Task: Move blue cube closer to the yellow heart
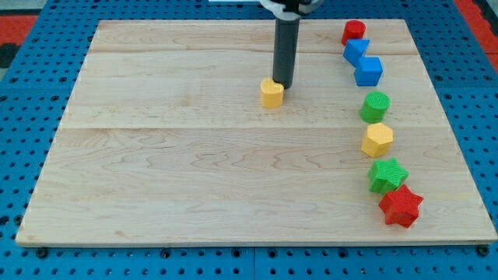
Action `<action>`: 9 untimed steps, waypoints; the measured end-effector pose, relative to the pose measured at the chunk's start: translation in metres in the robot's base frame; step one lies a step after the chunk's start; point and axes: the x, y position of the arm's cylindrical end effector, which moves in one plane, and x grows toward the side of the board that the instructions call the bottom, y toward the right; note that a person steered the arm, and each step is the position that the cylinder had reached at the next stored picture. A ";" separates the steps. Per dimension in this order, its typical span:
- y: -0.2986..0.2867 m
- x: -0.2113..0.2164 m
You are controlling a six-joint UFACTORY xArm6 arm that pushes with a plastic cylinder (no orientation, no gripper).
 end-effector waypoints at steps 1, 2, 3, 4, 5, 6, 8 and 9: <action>0.078 -0.001; 0.166 -0.001; 0.197 -0.014; 0.168 -0.034; 0.111 -0.032; 0.068 -0.029; 0.037 -0.079; 0.038 -0.063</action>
